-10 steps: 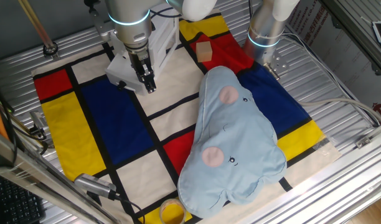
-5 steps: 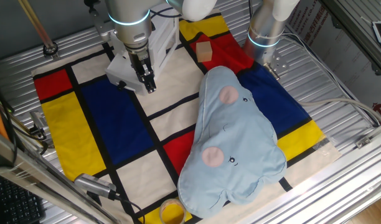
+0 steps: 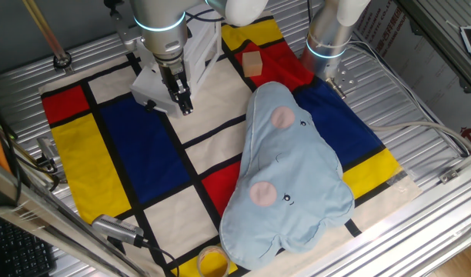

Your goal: Grasp the handle and close the drawer

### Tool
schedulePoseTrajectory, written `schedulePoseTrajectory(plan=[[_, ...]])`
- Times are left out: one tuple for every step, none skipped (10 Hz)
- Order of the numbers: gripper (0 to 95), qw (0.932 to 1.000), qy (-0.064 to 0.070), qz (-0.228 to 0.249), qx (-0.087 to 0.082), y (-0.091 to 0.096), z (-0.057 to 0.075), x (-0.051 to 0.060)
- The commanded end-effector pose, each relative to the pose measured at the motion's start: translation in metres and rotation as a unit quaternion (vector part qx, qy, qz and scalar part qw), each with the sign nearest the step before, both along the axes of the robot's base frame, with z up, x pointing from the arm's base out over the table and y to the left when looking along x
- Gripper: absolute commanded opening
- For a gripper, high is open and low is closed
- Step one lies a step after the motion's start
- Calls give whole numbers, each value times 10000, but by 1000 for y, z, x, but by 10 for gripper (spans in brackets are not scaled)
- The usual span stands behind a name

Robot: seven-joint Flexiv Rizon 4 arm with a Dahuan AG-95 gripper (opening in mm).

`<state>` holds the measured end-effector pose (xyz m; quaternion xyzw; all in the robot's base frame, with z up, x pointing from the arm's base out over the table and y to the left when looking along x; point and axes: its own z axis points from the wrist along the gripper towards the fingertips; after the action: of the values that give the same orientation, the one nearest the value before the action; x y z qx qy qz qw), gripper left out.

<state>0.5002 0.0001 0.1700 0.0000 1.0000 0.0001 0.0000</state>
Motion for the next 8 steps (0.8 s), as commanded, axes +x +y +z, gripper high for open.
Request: schedulePoseTrajectory(plan=[[950,10000,0,0,-1,0,0,0],[0,9964,-296,775,185,0,0,0],[0,9964,-293,769,192,0,1,0],[0,9965,-282,762,192,0,1,0],[0,9965,-278,760,190,0,1,0],[0,9966,-271,758,184,0,1,0],[0,9966,-271,758,180,0,1,0],[0,9966,-274,756,173,0,1,0]])
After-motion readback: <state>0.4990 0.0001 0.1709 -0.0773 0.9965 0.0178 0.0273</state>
